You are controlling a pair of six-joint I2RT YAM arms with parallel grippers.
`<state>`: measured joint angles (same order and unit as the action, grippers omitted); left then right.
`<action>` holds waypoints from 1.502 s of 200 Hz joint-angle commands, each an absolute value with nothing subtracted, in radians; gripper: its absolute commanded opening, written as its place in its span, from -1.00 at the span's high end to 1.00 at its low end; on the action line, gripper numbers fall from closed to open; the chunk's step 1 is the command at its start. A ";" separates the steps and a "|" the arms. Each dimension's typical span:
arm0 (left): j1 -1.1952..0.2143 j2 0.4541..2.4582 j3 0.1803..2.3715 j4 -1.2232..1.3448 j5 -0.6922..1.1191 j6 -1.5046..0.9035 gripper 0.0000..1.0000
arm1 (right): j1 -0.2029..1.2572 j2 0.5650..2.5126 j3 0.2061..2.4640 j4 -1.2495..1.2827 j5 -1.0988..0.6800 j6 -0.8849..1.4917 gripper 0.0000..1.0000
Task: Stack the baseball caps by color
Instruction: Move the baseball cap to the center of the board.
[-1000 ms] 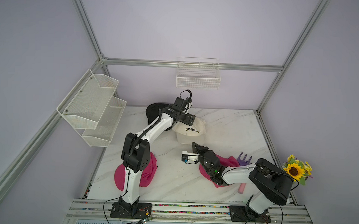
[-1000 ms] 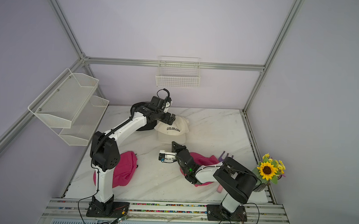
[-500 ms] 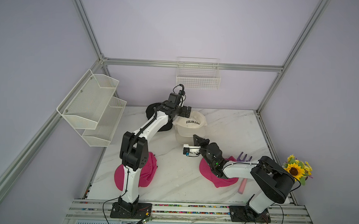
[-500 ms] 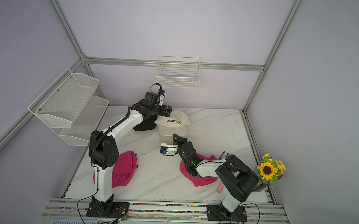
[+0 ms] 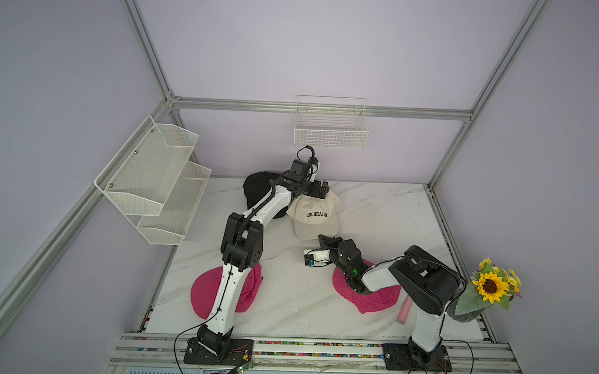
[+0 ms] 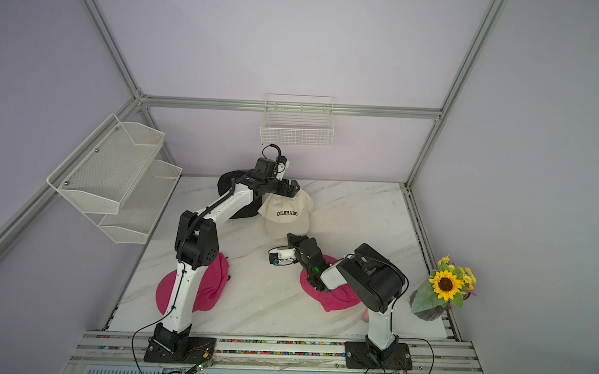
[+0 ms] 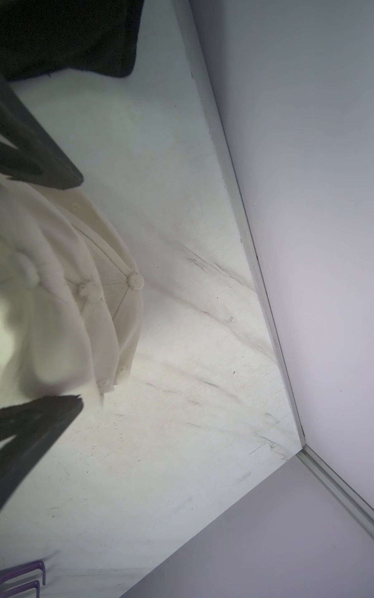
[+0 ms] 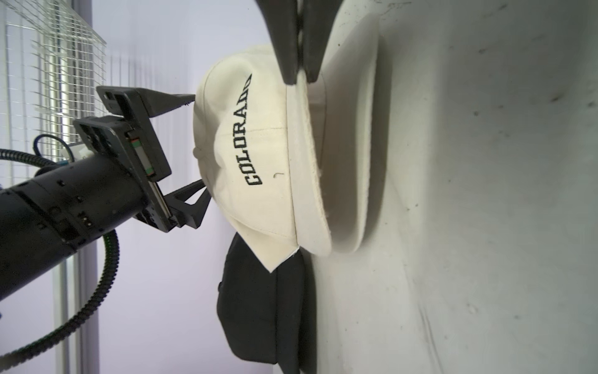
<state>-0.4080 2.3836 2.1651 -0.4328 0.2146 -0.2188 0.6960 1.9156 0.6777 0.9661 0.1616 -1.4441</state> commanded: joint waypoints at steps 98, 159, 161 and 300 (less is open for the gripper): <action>-0.412 2.488 2.165 -0.397 0.353 -0.295 -1.00 | 0.667 2.019 0.786 0.873 0.091 -1.466 1.00; -0.412 2.502 2.129 -0.397 0.357 -0.304 -1.00 | 0.664 2.063 0.850 0.702 0.092 -1.388 1.00; -0.412 2.504 2.129 -0.397 0.357 -0.305 -1.00 | 0.664 2.063 0.850 0.701 0.093 -1.388 1.00; -0.415 2.404 2.344 -0.422 0.326 -0.328 -1.00 | 0.577 2.018 0.875 0.650 0.060 -1.321 1.00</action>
